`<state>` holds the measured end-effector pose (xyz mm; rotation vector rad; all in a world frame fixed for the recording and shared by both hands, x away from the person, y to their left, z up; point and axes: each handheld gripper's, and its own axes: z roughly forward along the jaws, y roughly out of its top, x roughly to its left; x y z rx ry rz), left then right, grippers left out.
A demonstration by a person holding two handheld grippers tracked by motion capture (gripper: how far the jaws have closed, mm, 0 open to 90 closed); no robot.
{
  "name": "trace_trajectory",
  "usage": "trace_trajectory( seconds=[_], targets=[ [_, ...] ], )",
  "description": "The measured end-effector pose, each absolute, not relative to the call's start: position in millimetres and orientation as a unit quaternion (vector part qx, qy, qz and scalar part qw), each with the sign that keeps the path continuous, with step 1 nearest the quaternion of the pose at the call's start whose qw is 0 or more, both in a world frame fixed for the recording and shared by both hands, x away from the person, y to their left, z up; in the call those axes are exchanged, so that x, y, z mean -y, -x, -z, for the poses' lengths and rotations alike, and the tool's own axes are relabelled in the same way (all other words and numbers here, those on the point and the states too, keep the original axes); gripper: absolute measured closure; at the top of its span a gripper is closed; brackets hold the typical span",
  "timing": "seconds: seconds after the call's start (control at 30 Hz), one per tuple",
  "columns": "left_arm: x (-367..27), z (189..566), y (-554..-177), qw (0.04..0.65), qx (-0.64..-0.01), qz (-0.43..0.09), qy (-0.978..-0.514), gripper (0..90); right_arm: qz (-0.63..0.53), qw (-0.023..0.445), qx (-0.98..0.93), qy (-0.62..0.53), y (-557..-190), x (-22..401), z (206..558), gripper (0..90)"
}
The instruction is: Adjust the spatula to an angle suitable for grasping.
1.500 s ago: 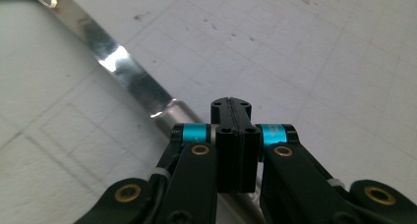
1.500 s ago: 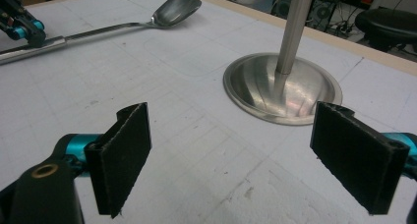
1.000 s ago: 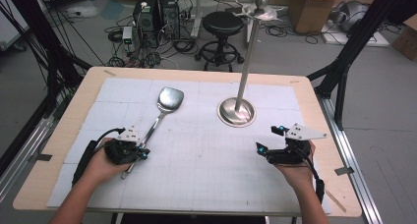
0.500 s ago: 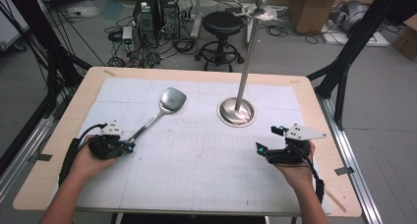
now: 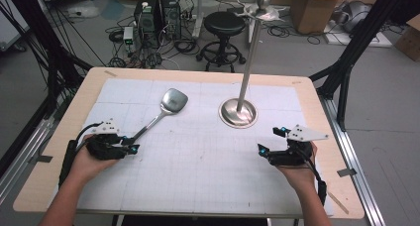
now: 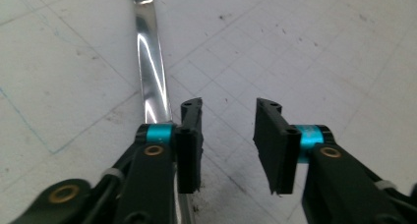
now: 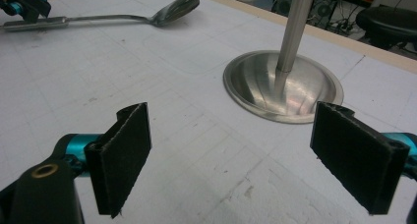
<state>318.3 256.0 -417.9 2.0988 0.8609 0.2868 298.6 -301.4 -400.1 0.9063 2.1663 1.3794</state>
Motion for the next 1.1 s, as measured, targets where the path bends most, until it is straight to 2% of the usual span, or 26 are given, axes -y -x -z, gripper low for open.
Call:
trace_trajectory(
  seconds=[0.2, 0.3, 0.6, 0.87, 1.1],
  targets=[
    [-257, 416, -319, 0.418, -0.369, -0.129, -0.82, 42.2, -0.495, 0.209, -0.779, -0.324, -299, 301, 400, 14.6],
    [-257, 416, -320, 0.422, -0.378, -0.135, -0.813, 37.2, -0.494, 0.208, -0.779, -0.326, -299, 301, 400, 14.6],
    [-261, 409, -328, 0.43, -0.42, -0.137, -0.787, 30.0, -0.493, 0.208, -0.779, -0.326, -296, 302, 401, 14.6],
    [-261, 411, -340, 0.407, -0.436, -0.149, -0.789, 20.8, -0.489, 0.209, -0.779, -0.332, -290, 307, 402, 14.6],
    [-252, 416, -353, 0.4, -0.44, -0.141, -0.791, 19.7, -0.483, 0.213, -0.781, -0.334, -284, 309, 401, 14.6]
  ],
)
